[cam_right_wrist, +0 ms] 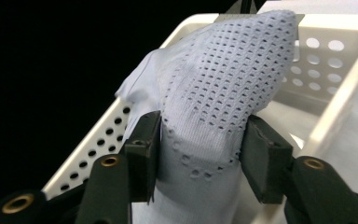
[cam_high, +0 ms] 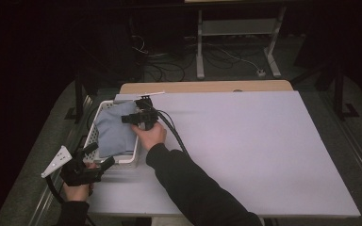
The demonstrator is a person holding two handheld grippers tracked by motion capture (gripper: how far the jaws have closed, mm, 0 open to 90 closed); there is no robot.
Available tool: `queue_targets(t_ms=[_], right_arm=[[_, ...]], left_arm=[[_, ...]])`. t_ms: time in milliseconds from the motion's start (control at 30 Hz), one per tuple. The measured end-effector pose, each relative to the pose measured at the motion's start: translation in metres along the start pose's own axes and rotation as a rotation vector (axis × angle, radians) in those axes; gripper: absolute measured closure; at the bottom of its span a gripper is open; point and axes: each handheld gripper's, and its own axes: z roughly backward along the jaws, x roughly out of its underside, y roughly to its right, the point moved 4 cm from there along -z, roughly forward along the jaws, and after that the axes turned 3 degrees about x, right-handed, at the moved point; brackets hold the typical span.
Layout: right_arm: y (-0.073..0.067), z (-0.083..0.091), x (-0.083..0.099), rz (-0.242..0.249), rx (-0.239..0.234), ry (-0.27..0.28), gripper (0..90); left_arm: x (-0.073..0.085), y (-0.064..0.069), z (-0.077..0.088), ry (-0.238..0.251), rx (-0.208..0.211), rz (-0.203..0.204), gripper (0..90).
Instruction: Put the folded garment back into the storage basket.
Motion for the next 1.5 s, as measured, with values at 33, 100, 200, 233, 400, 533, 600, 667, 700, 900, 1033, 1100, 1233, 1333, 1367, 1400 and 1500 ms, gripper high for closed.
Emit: queue_targets(t_ms=[33, 100, 200, 233, 400, 533, 600, 667, 700, 900, 1033, 1100, 1233, 1333, 1367, 1400, 1500], right_arm=[[0.0, 0.001, 0.0, 0.018, 0.005, -0.008, 48.4], [0.0, 0.004, 0.0, 0.049, 0.014, -0.021, 46.1], [0.002, 0.01, -0.003, 0.115, 0.029, -0.013, 44.9], [0.002, 0.012, -0.004, 0.123, 0.012, -0.017, 43.8], [0.009, 0.023, -0.012, 0.127, -0.058, -0.024, 38.2], [0.013, 0.032, -0.016, 0.176, -0.053, -0.022, 28.5], [0.017, 0.04, -0.019, 0.205, -0.067, -0.013, 20.1], [0.018, 0.042, -0.02, 0.21, -0.061, -0.01, 16.4], [0.021, 0.049, -0.021, 0.235, -0.058, -0.006, 12.9], [0.027, 0.061, -0.021, 0.293, -0.017, 0.009, 0.6], [0.031, 0.073, -0.02, 0.328, -0.013, 0.015, 0.0], [0.032, 0.077, -0.019, 0.34, -0.015, 0.014, 0.0], [0.035, 0.085, -0.018, 0.354, -0.01, 0.018, 0.0], [0.037, 0.091, -0.018, 0.363, -0.008, 0.021, 0.0], [0.038, 0.093, -0.018, 0.366, -0.011, 0.022, 0.0], [0.038, 0.095, -0.018, 0.366, -0.011, 0.021, 0.0], [0.04, 0.102, -0.018, 0.38, -0.008, 0.028, 0.0]], left_arm=[[0.0, 0.0, 0.0, 0.0, 0.001, 0.0, 0.0], [0.0, 0.0, 0.0, -0.001, 0.002, -0.002, 0.0], [0.0, 0.0, 0.0, -0.002, 0.003, -0.001, 0.0], [0.0, 0.0, 0.0, -0.001, 0.002, 0.0, 0.0], [0.0, 0.0, 0.0, -0.001, 0.002, 0.001, 0.0], [0.0, 0.0, 0.0, -0.003, 0.003, 0.002, 0.0], [0.0, 0.001, 0.0, -0.004, 0.003, 0.0, 0.0], [0.0, 0.001, 0.0, -0.004, 0.003, 0.0, 0.0], [0.001, 0.0, 0.0, -0.007, 0.003, -0.001, 0.0], [0.001, 0.0, 0.0, -0.008, 0.002, 0.0, 0.0], [0.001, 0.001, -0.001, -0.009, 0.004, 0.0, 0.0], [0.001, 0.001, -0.001, -0.009, 0.004, 0.002, 0.0], [0.001, 0.0, -0.001, -0.012, 0.004, -0.001, 0.0], [0.001, 0.0, -0.001, -0.011, 0.003, 0.0, 0.0], [0.001, 0.0, -0.001, -0.012, 0.003, 0.001, 0.0], [0.002, 0.0, -0.001, -0.012, 0.003, 0.003, 0.0], [0.002, 0.0, -0.001, -0.011, 0.003, 0.003, 0.0]])
